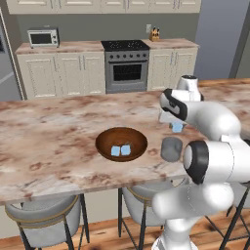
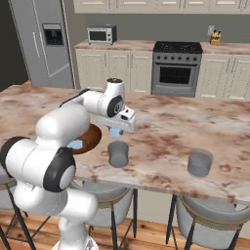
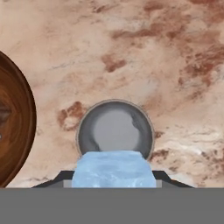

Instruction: There are four ice cubes in the ice bowl. Place two ice cubes in each glass of water.

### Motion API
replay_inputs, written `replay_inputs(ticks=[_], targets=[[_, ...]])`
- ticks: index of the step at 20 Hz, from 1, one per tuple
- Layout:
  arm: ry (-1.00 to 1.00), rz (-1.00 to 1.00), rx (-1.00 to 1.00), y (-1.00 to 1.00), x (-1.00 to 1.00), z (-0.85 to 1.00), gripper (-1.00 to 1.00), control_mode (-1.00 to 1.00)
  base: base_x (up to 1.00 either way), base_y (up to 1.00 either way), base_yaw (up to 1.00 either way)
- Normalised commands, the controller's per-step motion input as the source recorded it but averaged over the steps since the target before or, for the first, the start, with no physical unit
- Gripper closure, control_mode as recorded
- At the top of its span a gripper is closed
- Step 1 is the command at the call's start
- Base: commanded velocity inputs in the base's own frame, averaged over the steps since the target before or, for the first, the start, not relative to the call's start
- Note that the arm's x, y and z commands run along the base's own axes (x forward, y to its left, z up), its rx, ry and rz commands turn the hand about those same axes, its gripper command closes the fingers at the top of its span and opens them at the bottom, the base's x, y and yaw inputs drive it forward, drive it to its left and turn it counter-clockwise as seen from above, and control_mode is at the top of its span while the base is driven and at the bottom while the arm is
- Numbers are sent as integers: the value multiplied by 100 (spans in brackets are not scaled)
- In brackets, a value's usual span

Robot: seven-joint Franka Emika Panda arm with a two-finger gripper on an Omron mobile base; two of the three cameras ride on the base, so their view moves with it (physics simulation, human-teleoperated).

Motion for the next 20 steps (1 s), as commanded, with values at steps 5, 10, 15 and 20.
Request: replay_inputs(ticks=[5, 10, 15, 20], targets=[[-2, 0, 0, -1, 10, -44, 100, -100, 0, 0, 0], [-5, 0, 0, 0, 0, -44, 100, -100, 0, 0, 0], [-6, 0, 0, 0, 2, -40, 100, -100, 0, 0, 0], [-10, 0, 0, 0, 10, -24, 100, -100, 0, 0, 0]])
